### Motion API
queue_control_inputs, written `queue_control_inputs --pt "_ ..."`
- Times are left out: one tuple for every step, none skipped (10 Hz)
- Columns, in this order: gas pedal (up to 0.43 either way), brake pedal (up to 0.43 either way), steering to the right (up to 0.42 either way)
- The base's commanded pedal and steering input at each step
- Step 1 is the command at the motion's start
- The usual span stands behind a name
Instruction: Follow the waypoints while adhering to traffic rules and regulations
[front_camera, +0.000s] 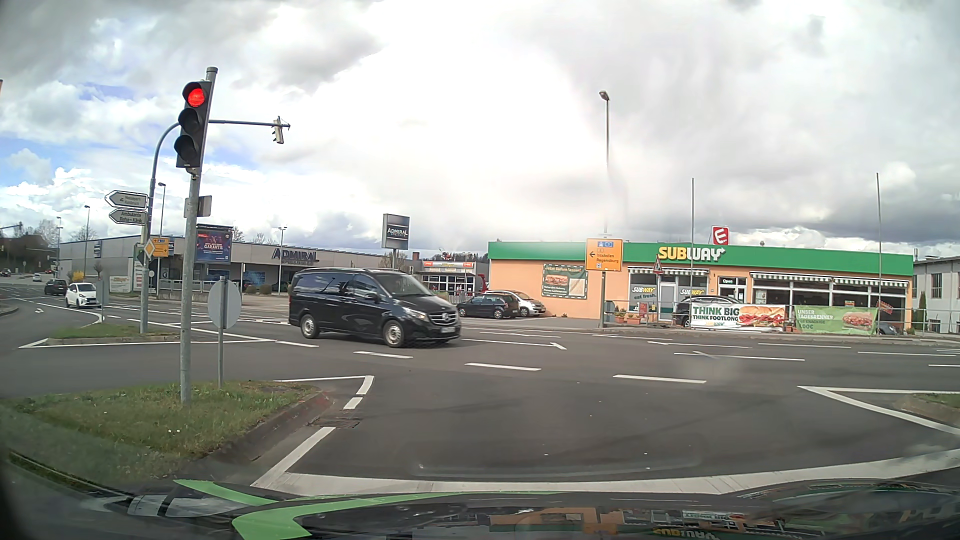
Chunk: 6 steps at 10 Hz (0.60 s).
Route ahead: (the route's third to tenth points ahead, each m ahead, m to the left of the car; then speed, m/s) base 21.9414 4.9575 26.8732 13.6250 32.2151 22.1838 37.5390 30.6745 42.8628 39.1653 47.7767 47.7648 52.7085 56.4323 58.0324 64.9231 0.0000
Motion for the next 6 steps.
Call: queue_control_inputs --pt "0.000 0.311 0.012" --pt "0.000 0.311 0.012" --pt "0.000 0.311 0.012" --pt "0.000 0.311 0.012" --pt "0.000 0.311 0.012" --pt "0.000 0.311 0.012"
